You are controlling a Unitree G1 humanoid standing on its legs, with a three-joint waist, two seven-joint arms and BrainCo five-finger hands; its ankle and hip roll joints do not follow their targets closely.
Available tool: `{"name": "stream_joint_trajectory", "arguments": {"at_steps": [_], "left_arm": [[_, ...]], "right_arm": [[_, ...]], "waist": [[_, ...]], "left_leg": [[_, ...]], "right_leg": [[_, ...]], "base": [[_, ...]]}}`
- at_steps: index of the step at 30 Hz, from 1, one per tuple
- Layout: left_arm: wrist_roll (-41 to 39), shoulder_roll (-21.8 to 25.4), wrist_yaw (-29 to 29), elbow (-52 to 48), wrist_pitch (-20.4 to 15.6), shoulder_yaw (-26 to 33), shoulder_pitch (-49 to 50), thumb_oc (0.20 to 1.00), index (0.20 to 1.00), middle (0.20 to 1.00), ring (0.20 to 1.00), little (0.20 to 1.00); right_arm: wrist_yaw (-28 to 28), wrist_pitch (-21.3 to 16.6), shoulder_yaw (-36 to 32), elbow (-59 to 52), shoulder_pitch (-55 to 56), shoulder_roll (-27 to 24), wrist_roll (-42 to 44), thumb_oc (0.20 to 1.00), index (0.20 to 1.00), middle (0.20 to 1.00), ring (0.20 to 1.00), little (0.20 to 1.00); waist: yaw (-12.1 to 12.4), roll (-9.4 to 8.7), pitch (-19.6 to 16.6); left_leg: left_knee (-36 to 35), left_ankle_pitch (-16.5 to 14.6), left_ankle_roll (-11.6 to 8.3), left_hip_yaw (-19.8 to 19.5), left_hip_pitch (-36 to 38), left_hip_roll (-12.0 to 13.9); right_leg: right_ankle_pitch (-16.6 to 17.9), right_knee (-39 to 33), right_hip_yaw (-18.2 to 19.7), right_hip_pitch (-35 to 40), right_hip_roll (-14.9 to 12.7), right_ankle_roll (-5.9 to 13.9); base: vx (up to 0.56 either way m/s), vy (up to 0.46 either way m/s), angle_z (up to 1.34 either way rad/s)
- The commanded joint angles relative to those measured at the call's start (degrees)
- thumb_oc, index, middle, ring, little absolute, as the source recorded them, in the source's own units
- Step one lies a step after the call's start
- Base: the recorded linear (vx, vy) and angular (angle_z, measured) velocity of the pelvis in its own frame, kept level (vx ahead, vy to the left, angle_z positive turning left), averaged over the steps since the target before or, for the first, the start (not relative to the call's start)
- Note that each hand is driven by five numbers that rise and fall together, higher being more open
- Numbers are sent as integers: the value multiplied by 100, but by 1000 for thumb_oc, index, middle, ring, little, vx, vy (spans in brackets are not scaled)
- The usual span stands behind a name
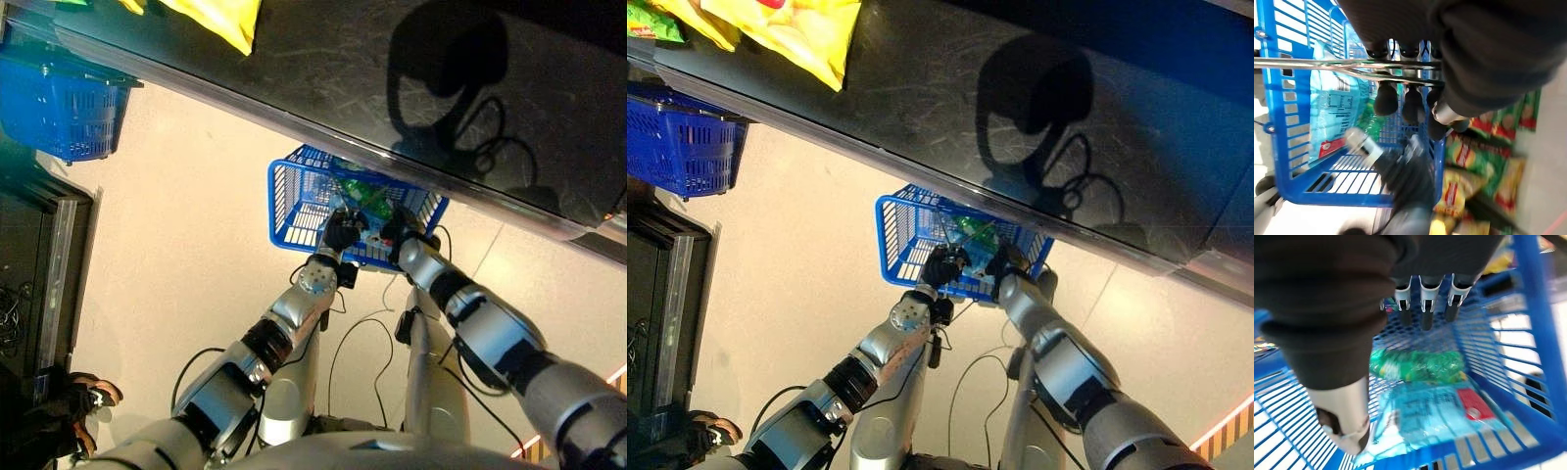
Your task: Pick up the snacks into the basket
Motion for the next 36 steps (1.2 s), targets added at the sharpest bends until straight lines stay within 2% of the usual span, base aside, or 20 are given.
{"name": "stream_joint_trajectory", "arguments": {"at_steps": [1, 5, 8, 12, 14, 15, 20, 21, 22, 25, 26, 27, 28, 31, 36], "left_arm": [[451, -115, 177, -141, -331, 48, -334, 200, 200, 200, 200, 200], [627, 41, 231, 757, -228, 443, -282, 200, 200, 200, 200, 200], [771, 200, 245, 996, -188, 650, -200, 200, 200, 200, 200, 200], [986, 484, 181, 1838, -25, 1181, 227, 200, 200, 200, 200, 200], [1011, 524, 157, 1935, 4, 1271, 343, 200, 200, 200, 200, 200], [1289, 576, 83, 2319, 114, 1394, 513, 200, 200, 200, 200, 200], [1655, 626, -350, 3460, 203, 1834, 1138, 200, 200, 200, 200, 200], [1656, 625, -350, 3462, 201, 1833, 1141, 200, 200, 200, 200, 200], [1854, 622, -484, 3698, 252, 1938, 1383, 200, 200, 200, 200, 200], [2042, 608, -733, 4048, 271, 2136, 1762, 200, 200, 200, 200, 200], [2043, 608, -734, 4048, 270, 2134, 1766, 200, 200, 200, 200, 200], [2009, 606, -840, 4208, 251, 2301, 1972, 200, 200, 200, 200, 200], [2009, 606, -840, 4208, 251, 2300, 1973, 200, 200, 200, 200, 200], [1887, 564, -925, 4385, 232, 2573, 2229, 200, 200, 200, 200, 200], [1758, 546, -980, 4443, 246, 2716, 2360, 200, 200, 200, 200, 200]], "right_arm": [[43, -163, -189, 80, 146, 86, 328, 1000, 1000, 1000, 1000, 1000], [119, -199, -431, 19, 612, -101, 464, 1000, 1000, 1000, 1000, 1000], [186, -211, -545, -37, 889, -191, 499, 1000, 1000, 1000, 1000, 1000], [156, -253, -982, -390, 1689, -428, 497, 1000, 1000, 1000, 1000, 1000], [155, -256, -1078, -493, 1867, -461, 505, 1000, 1000, 1000, 1000, 1000], [141, -259, -1295, -533, 2182, -475, 522, 1000, 1000, 1000, 1000, 1000], [297, -222, -1813, -115, 2847, -451, 534, 1000, 1000, 1000, 1000, 1000], [297, -222, -1813, -118, 2853, -451, 534, 1000, 1000, 1000, 1000, 1000], [340, -189, -2108, 163, 3092, -416, 667, 1000, 1000, 1000, 1000, 1000], [414, -105, -2565, 626, 3433, -392, 833, 1000, 1000, 1000, 1000, 1000], [415, -105, -2565, 625, 3438, -393, 833, 1000, 1000, 1000, 1000, 1000], [478, -37, -2823, 937, 3644, -384, 881, 1000, 1000, 1000, 1000, 1000], [478, -37, -2823, 937, 3645, -384, 881, 1000, 1000, 1000, 1000, 1000], [475, 54, -3182, 1316, 3884, -311, 992, 1000, 1000, 1000, 1000, 1000], [499, 30, -3286, 1305, 4032, -173, 1145, 1000, 1000, 1000, 1000, 1000]], "waist": [[-122, -40, 63], [-279, -195, 63], [-353, -252, 63], [-518, -415, -205], [-552, -443, -291], [-609, -505, -473], [-708, -622, -1130], [-706, -621, -1131], [-740, -649, -1408], [-767, -652, -1769], [-764, -651, -1772], [-770, -646, -2005], [-770, -646, -2006], [-771, -656, -2354], [-785, -689, -2595]], "left_leg": [[-167, 11, 63, 168, 393, -497], [-175, -79, 75, 203, 869, -472], [-174, -133, 88, 200, 1129, -471], [-178, -288, 153, 244, 1658, -438], [-181, -315, 164, 253, 1746, -425], [-194, -375, 177, 283, 1920, -381], [-230, -546, 212, 366, 2348, -299], [-230, -549, 212, 368, 2352, -298], [-234, -602, 218, 401, 2482, -269], [-234, -688, 225, 458, 2648, -233], [-234, -691, 224, 460, 2650, -232], [-234, -738, 223, 478, 2739, -222], [-234, -738, 223, 478, 2739, -222], [-234, -784, 208, 520, 2859, -188], [-234, -817, 200, 565, 2986, -172]], "right_leg": [[-162, 291, 348, 197, -34, 317], [-224, 306, 334, 651, -15, 312], [-276, 346, 343, 869, 9, 302], [-466, 474, 365, 1288, 90, 260], [-498, 486, 367, 1362, 114, 253], [-554, 498, 393, 1508, 150, 243], [-661, 407, 469, 1907, 250, 220], [-661, 404, 471, 1912, 251, 220], [-682, 351, 493, 2044, 283, 220], [-725, 279, 531, 2228, 320, 221], [-725, 276, 532, 2231, 321, 221], [-738, 224, 560, 2321, 344, 226], [-737, 223, 560, 2321, 344, 226], [-743, 148, 574, 2449, 380, 236], [-777, 157, 597, 2587, 401, 224]], "base": [[0, 0, 0], [0, 0, 0], [13, -12, -1], [70, -43, -5], [72, -35, -1], [99, -43, -2], [129, -39, -18], [157, -47, -23], [148, -41, -13], [138, -35, -15], [119, -33, -9], [84, -19, -6], [140, -38, -3], [81, -38, -3], [33, -26, -15]]}}
